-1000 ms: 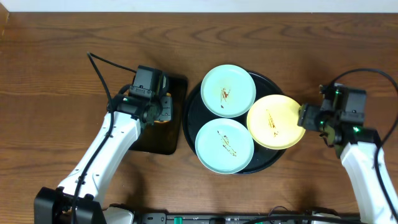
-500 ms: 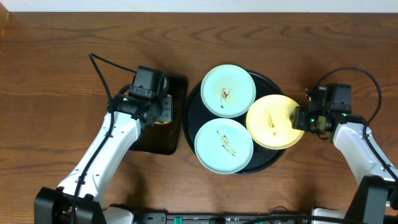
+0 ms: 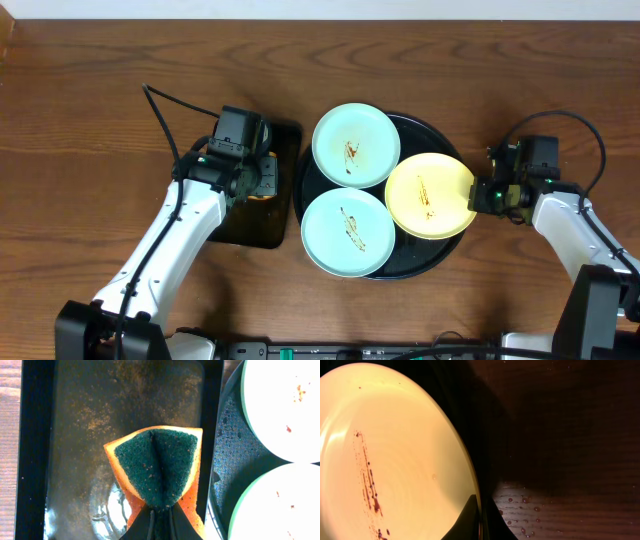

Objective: Clean dirty plates on tray and stack at the side

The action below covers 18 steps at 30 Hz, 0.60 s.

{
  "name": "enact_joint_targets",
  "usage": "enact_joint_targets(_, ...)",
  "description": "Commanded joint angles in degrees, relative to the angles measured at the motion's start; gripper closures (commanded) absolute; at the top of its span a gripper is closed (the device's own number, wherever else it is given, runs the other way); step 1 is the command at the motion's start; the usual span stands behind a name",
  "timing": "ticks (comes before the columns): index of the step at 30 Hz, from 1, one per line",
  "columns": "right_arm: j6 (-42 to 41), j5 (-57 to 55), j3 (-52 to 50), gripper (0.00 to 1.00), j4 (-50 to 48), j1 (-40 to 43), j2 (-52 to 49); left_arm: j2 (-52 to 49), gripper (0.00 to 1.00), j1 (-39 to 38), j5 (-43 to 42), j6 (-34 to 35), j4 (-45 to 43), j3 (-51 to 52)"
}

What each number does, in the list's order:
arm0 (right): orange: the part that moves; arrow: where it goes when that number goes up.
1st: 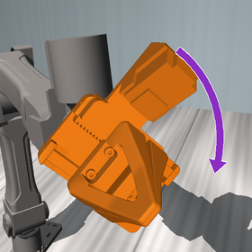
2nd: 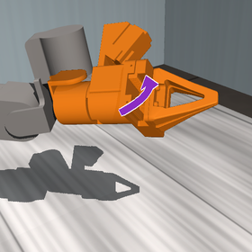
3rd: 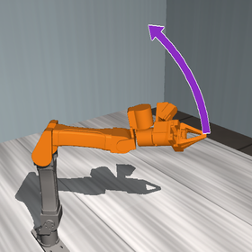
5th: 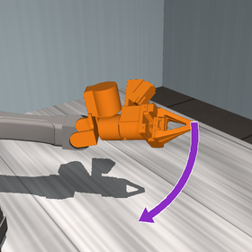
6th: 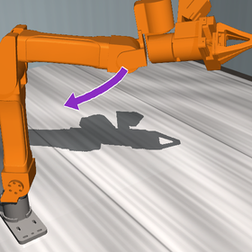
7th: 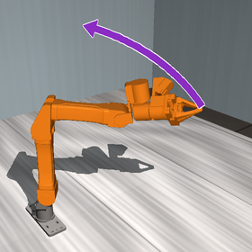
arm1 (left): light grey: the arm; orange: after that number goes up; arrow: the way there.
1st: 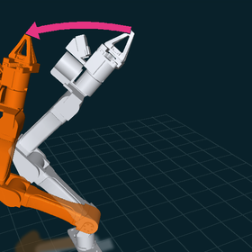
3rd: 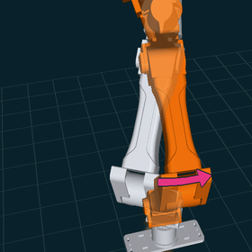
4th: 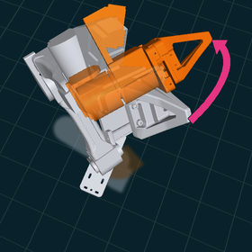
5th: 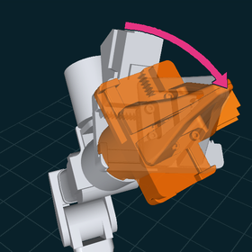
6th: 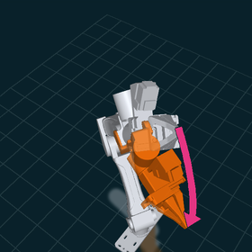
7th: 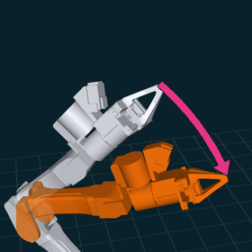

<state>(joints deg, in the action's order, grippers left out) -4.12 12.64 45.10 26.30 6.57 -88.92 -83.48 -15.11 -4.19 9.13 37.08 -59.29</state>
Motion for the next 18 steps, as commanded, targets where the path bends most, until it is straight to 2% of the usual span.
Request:
enact_joint_targets(1, -0.13, 0.5, 0.81, 0.99, 0.07, 0.85, -0.17, -0.04, 0.92, 0.2, -1.42, -0.52, -0.02, -0.83)
enact_joint_targets(18, -0.11, 0.48, 0.81, 0.99, 0.26, 0.87, -0.17, -0.04, 0.93, 0.2, -2.32, -0.52, -0.26, -0.83)
